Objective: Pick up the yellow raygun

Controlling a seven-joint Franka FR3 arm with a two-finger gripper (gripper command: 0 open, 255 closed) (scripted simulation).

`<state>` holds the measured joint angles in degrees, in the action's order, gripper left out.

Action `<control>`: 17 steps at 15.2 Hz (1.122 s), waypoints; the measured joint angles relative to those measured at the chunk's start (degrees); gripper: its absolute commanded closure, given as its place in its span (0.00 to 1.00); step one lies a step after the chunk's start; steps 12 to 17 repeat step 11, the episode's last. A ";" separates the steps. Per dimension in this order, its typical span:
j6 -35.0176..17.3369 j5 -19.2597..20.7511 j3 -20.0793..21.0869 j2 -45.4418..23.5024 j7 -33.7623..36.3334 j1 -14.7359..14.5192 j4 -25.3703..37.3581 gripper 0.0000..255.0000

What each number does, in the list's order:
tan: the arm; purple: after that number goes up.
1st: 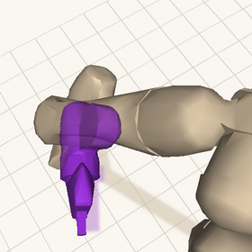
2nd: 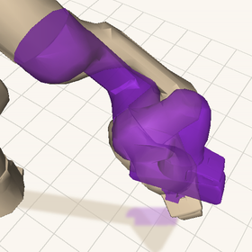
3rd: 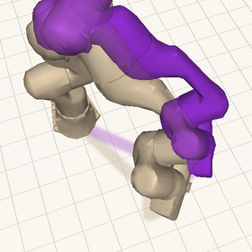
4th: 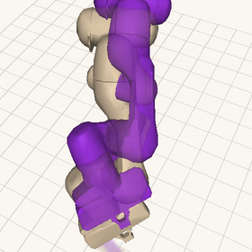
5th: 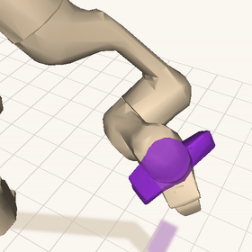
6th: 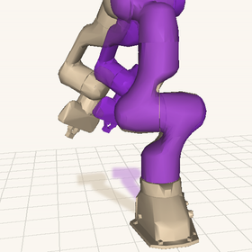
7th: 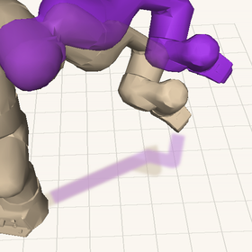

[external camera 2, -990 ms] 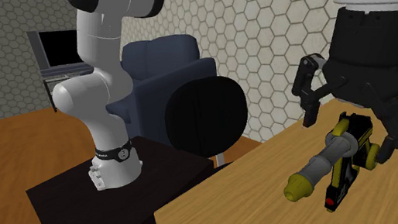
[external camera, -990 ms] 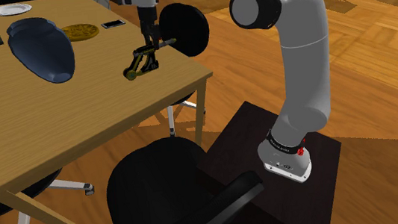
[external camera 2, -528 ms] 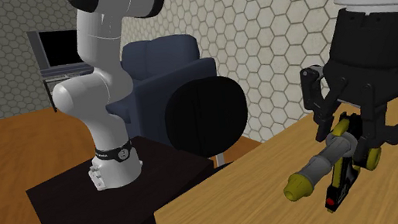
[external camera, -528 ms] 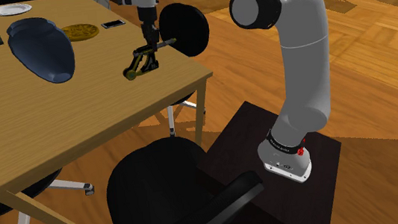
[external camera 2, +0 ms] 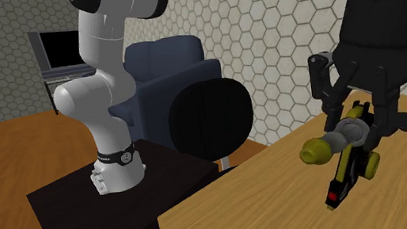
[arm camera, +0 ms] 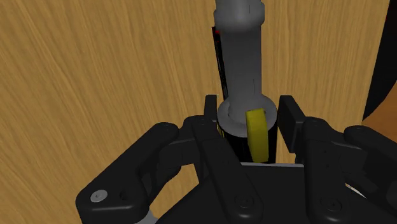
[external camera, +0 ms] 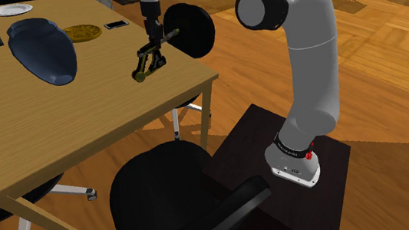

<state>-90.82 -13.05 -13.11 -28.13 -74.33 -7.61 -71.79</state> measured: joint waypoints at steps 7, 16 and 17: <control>5.69 -0.11 0.02 -0.75 0.83 0.59 6.54 1.00; 9.23 -0.32 0.08 -1.74 1.25 1.14 11.09 1.00; 9.23 -0.32 0.08 -1.74 1.25 1.14 11.09 1.00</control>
